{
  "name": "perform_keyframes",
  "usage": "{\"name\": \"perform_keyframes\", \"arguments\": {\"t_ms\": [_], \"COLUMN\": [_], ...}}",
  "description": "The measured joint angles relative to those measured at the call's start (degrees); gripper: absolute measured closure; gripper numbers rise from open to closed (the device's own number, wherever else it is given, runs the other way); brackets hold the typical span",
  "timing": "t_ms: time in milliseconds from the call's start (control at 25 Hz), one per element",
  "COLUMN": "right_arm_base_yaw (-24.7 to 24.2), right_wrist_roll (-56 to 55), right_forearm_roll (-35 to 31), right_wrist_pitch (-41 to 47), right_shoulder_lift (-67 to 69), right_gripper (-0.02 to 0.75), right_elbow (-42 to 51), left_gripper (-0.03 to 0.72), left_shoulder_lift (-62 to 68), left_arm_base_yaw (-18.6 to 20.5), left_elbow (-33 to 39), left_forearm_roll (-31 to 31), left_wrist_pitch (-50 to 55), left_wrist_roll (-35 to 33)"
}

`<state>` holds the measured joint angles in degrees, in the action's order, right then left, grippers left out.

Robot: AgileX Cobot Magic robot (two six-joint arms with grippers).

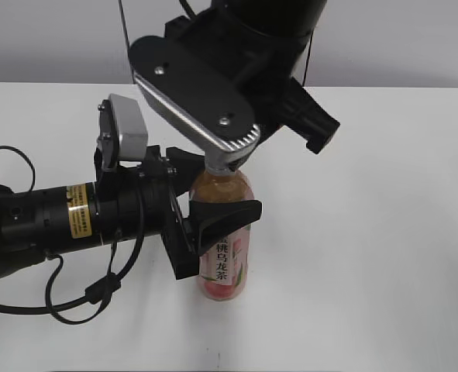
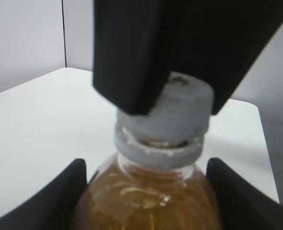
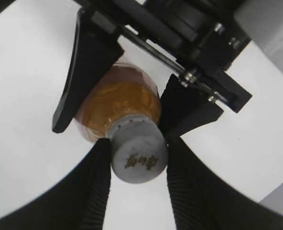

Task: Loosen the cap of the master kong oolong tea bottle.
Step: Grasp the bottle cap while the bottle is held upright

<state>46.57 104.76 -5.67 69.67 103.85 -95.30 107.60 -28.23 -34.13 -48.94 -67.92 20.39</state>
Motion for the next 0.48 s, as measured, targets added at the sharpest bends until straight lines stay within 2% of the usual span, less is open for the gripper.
{"name": "perform_keyframes", "arguments": {"t_ms": [120, 320, 480], "right_arm_base_yaw": [0.0, 0.06, 0.06], "right_wrist_roll": [-6.03, -13.82, -22.68], "right_forearm_roll": [-0.82, -2.97, -2.91], "right_wrist_pitch": [0.0, 0.0, 0.0], "right_shoulder_lift": [0.0, 0.0, 0.0], "right_gripper": [0.42, 0.306, 0.267], "right_elbow": [0.0, 0.0, 0.0], "left_gripper": [0.23, 0.23, 0.23], "left_shoulder_lift": [0.0, 0.0, 0.0], "left_arm_base_yaw": [0.0, 0.0, 0.0], "left_elbow": [0.0, 0.0, 0.0], "left_forearm_roll": [0.16, 0.41, 0.41], "left_wrist_pitch": [0.0, 0.06, 0.02], "left_wrist_roll": [0.09, 0.14, 0.14]}}
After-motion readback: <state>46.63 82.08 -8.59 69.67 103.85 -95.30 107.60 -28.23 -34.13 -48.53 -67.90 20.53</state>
